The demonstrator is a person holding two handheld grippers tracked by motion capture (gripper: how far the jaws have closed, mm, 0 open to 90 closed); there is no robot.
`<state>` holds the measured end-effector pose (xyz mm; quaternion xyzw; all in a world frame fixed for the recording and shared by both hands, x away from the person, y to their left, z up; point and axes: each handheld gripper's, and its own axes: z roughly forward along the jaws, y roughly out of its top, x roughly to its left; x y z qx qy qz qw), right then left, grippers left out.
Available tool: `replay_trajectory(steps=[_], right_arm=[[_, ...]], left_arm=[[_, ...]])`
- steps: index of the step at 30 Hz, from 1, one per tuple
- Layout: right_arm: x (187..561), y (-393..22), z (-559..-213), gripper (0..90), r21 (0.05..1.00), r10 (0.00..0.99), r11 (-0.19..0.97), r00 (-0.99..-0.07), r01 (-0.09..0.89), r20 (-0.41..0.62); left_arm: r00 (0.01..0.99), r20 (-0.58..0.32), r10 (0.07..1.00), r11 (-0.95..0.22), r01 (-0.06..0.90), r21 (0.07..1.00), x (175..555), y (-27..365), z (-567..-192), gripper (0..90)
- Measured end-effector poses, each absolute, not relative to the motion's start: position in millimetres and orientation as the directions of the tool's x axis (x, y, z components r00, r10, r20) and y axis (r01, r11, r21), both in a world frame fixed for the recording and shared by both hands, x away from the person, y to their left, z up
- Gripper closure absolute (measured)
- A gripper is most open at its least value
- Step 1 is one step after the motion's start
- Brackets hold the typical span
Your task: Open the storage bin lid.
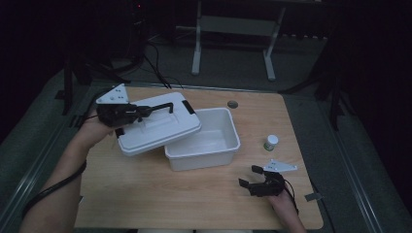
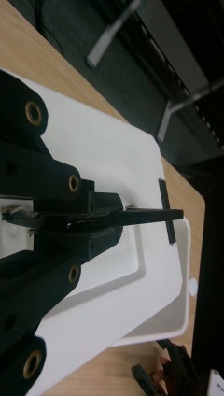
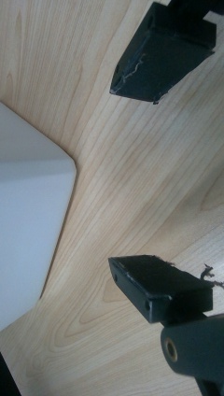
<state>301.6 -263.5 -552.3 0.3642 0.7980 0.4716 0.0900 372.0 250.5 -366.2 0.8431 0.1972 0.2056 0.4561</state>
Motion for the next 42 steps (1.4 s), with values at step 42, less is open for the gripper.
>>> replay_trajectory(steps=[42], right_arm=[[300,-264,-552,14.6,0.813,0.674,0.289,-0.710,0.506,0.202]], left_arm=[[0.718,-0.023,0.695,-0.343,0.360,0.868,330,348,-488,83.4]])
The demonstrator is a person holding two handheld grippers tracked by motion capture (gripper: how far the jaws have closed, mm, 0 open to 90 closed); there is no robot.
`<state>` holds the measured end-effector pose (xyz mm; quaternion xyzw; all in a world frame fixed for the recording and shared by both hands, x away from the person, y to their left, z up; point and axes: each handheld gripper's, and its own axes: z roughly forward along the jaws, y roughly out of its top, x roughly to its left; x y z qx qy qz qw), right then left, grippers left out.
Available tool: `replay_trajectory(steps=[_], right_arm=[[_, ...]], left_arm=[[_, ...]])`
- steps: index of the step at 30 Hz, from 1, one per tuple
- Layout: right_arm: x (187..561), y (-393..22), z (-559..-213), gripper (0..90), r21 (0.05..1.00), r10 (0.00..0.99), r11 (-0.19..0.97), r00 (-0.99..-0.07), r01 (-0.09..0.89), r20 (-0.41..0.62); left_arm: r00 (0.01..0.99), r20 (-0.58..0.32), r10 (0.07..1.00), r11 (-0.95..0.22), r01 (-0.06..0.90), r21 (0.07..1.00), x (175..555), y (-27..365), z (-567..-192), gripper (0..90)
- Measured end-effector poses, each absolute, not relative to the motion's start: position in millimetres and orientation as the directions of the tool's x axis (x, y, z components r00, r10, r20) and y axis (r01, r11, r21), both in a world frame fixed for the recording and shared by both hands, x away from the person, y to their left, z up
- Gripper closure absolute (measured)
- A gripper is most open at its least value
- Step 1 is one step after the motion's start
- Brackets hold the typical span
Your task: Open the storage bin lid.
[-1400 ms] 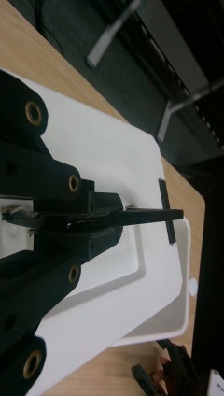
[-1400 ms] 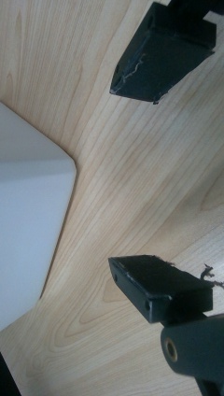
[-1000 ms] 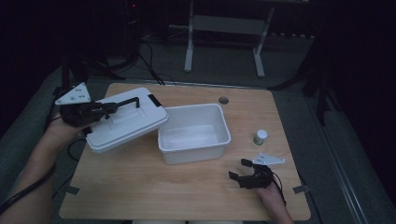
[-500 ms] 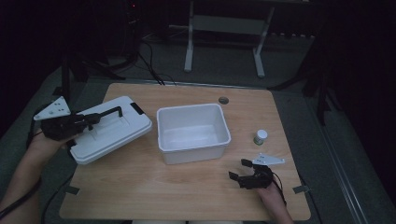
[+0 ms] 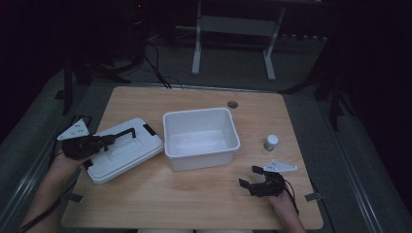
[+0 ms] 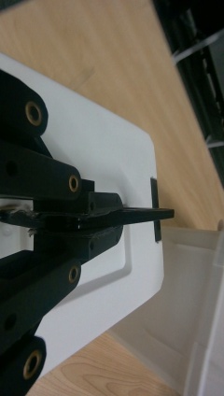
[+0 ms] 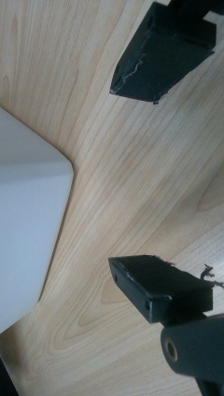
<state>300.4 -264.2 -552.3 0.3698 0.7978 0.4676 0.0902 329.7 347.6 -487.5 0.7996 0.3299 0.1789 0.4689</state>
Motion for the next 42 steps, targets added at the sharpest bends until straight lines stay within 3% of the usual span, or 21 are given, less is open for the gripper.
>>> replay_trajectory(steps=[8,18,23,27,29,33,42], right_arm=[[300,-265,-552,14.6,0.814,0.675,0.288,-0.710,0.504,0.200],[300,-267,-553,14.6,0.809,0.672,0.292,-0.711,0.510,0.205],[300,-267,-553,14.6,0.806,0.667,0.290,-0.713,0.516,0.216],[299,-270,-550,14.1,0.813,0.669,0.269,-0.707,0.516,0.228],[298,-272,-547,13.9,0.816,0.678,0.254,-0.698,0.519,0.233],[299,-281,-536,13.8,0.807,0.721,0.241,-0.656,0.540,0.224],[306,-317,-515,14.1,0.827,0.770,0.234,-0.616,0.512,0.164]], left_arm=[[0.716,-0.096,0.692,-0.304,0.409,0.861,329,345,-521,83.4],[0.695,-0.178,0.696,-0.264,0.478,0.838,333,346,-537,83.1],[0.668,-0.167,0.725,-0.255,0.486,0.836,334,347,-536,80.7],[0.628,-0.144,0.765,-0.241,0.486,0.840,334,348,-534,66.8],[0.602,-0.140,0.786,-0.230,0.495,0.838,333,347,-532,52.6],[0.584,-0.145,0.799,-0.224,0.512,0.829,333,346,-529,39.8],[0.562,-0.156,0.812,-0.234,0.560,0.795,332,348,-526,27.6]])
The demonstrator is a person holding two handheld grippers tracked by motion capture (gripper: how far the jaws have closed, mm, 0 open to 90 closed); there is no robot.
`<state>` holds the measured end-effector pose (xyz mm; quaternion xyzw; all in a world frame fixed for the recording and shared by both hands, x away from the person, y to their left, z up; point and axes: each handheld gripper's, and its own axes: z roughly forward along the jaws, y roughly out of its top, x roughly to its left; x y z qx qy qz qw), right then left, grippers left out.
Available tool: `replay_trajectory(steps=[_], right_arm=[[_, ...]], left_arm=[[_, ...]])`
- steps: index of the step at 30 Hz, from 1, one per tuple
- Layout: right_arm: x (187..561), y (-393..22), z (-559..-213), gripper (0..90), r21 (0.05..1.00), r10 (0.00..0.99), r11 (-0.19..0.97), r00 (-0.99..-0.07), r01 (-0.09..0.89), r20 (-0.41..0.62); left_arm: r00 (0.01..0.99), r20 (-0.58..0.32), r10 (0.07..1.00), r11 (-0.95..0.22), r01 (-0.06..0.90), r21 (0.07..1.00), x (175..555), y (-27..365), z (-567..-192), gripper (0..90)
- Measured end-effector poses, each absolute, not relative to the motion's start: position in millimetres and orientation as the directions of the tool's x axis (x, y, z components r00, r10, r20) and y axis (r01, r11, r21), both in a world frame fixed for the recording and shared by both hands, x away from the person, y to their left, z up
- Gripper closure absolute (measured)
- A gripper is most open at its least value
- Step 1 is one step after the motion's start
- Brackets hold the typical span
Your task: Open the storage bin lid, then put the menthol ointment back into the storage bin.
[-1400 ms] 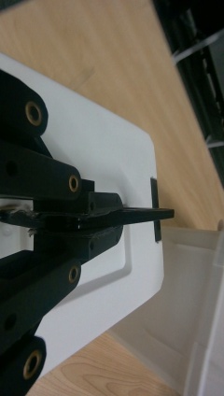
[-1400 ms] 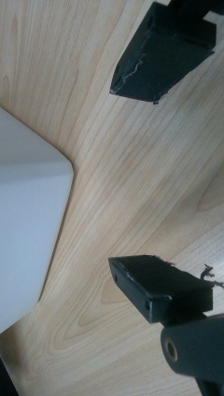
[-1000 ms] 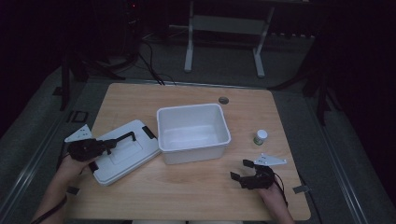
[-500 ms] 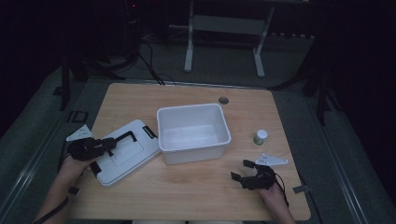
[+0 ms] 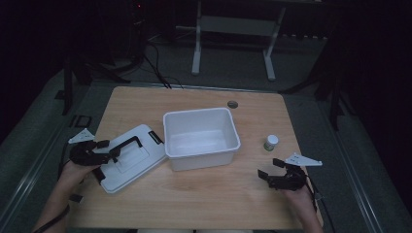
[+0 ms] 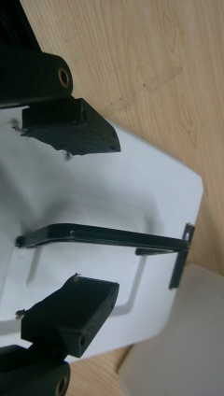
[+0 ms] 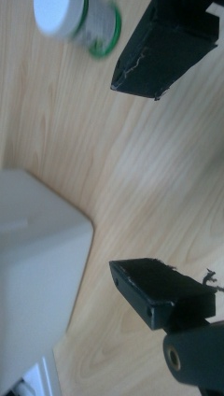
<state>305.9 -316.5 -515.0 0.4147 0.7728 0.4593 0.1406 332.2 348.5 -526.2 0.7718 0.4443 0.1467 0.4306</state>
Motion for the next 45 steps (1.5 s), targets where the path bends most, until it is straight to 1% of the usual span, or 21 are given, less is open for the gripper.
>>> replay_trajectory(steps=[4,5,11,12,16,17,20,21,25,30,31,34,35,36,37,38,40,41,42,43,45], right_arm=[[316,-331,-512,14.1,0.822,0.801,0.232,-0.582,0.520,0.142],[325,-340,-511,13.9,0.818,0.817,0.223,-0.559,0.530,0.139],[350,-354,-510,14.1,0.807,0.853,0.223,-0.510,0.546,0.109],[354,-354,-510,14.4,0.805,0.860,0.224,-0.500,0.550,0.102],[368,-356,-509,14.4,0.798,0.866,0.230,-0.491,0.556,0.092],[378,-355,-508,14.4,0.796,0.866,0.229,-0.491,0.561,0.097],[388,-351,-508,14.4,0.789,0.865,0.236,-0.492,0.567,0.095],[391,-350,-508,14.4,0.785,0.866,0.244,-0.492,0.570,0.088],[405,-345,-508,14.4,0.772,0.874,0.265,-0.482,0.578,0.060],[414,-342,-509,16.9,0.763,0.879,0.274,-0.474,0.586,0.049],[420,-340,-511,20.6,0.750,0.880,0.285,-0.473,0.596,0.041],[425,-337,-514,26.3,0.735,0.879,0.297,-0.475,0.610,0.039],[427,-336,-515,29.7,0.728,0.878,0.305,-0.478,0.614,0.036],[427,-336,-515,29.7,0.728,0.878,0.305,-0.478,0.614,0.036],[428,-334,-517,32.1,0.721,0.877,0.314,-0.479,0.617,0.028],[429,-330,-518,38.5,0.707,0.874,0.338,-0.487,0.621,0.010],[429,-328,-519,48.0,0.692,0.873,0.356,-0.487,0.628,-0.008],[429,-327,-518,50.0,0.688,0.871,0.360,-0.491,0.630,-0.006],[429,-327,-518,50.0,0.688,0.871,0.360,-0.491,0.630,-0.006],[429,-325,-516,50.2,0.679,0.873,0.376,-0.487,0.630,-0.032],[428,-325,-512,50.3,0.683,0.874,0.375,-0.484,0.628,-0.035]], left_arm=[[0.578,-0.149,0.802,-0.261,0.564,0.783,331,346,-525,27.6],[0.582,-0.137,0.802,-0.280,0.568,0.774,331,345,-526,27.6],[0.576,-0.141,0.805,-0.277,0.574,0.771,330,346,-526,27.6],[0.580,-0.157,0.800,-0.266,0.576,0.773,329,347,-527,27.6],[0.579,-0.168,0.798,-0.258,0.580,0.773,329,348,-528,27.6],[0.577,-0.172,0.799,-0.255,0.583,0.771,328,349,-530,27.7],[0.575,-0.160,0.802,-0.269,0.587,0.763,328,349,-532,27.6],[0.583,-0.169,0.795,-0.271,0.590,0.761,328,349,-532,27.6],[0.581,-0.155,0.799,-0.277,0.584,0.763,327,348,-531,27.6],[0.579,-0.158,0.800,-0.272,0.584,0.765,327,349,-531,27.6],[0.576,-0.152,0.803,-0.274,0.585,0.764,326,350,-531,27.6],[0.573,-0.156,0.805,-0.270,0.586,0.764,326,351,-532,27.6],[0.577,-0.161,0.801,-0.269,0.587,0.764,326,351,-532,27.6],[0.577,-0.161,0.801,-0.269,0.587,0.764,326,351,-532,27.6],[0.576,-0.158,0.802,-0.270,0.586,0.764,326,351,-533,27.6],[0.576,-0.163,0.801,-0.268,0.590,0.762,326,352,-534,27.6],[0.573,-0.159,0.804,-0.271,0.591,0.760,326,352,-534,27.6],[0.574,-0.164,0.802,-0.269,0.593,0.759,327,352,-534,27.6],[0.574,-0.164,0.802,-0.269,0.593,0.759,327,352,-534,27.6],[0.573,-0.161,0.804,-0.269,0.592,0.760,327,351,-533,27.6],[0.577,-0.163,0.800,-0.271,0.591,0.760,327,351,-532,27.6]])
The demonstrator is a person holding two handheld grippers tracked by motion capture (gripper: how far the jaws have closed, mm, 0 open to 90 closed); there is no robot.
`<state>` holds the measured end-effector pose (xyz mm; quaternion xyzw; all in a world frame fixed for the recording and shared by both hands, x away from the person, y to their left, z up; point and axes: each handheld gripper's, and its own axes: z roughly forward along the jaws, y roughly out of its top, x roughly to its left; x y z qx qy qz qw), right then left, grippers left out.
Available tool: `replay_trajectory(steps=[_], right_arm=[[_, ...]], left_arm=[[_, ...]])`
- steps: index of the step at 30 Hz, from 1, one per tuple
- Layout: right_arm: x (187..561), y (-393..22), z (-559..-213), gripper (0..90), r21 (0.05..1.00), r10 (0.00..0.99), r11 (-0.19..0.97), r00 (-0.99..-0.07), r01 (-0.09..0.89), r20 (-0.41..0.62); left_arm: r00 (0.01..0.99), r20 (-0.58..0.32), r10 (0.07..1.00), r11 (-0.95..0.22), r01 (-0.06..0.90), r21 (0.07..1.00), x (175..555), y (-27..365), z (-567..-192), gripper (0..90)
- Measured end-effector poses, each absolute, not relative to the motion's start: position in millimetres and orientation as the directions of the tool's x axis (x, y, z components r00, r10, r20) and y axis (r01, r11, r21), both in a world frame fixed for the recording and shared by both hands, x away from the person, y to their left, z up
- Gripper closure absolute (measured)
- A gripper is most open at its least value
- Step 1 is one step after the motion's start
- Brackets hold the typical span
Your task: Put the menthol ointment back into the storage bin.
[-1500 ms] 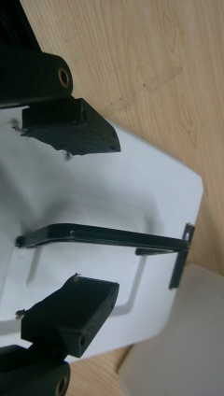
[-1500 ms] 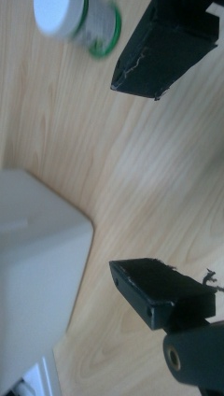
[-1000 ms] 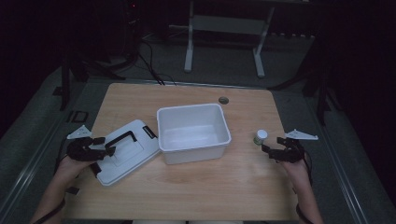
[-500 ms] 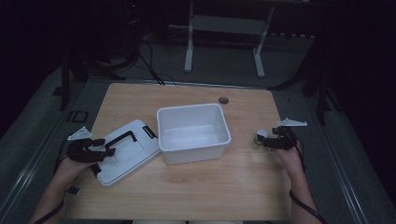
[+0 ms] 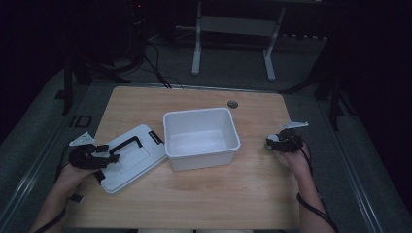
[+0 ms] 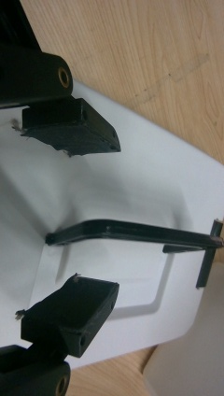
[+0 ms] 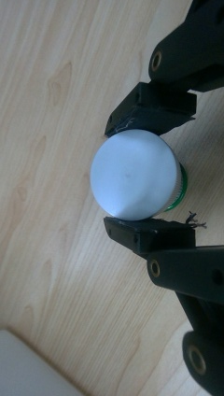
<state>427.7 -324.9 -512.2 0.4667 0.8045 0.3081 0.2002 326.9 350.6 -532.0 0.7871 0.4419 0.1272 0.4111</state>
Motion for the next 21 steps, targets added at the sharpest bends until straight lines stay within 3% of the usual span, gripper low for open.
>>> replay_trajectory(steps=[21], right_arm=[[405,-288,-401,50.5,0.754,0.775,0.447,-0.629,0.480,-0.059]], left_arm=[[0.586,-0.178,0.791,-0.277,0.601,0.750,326,352,-525,27.6]])
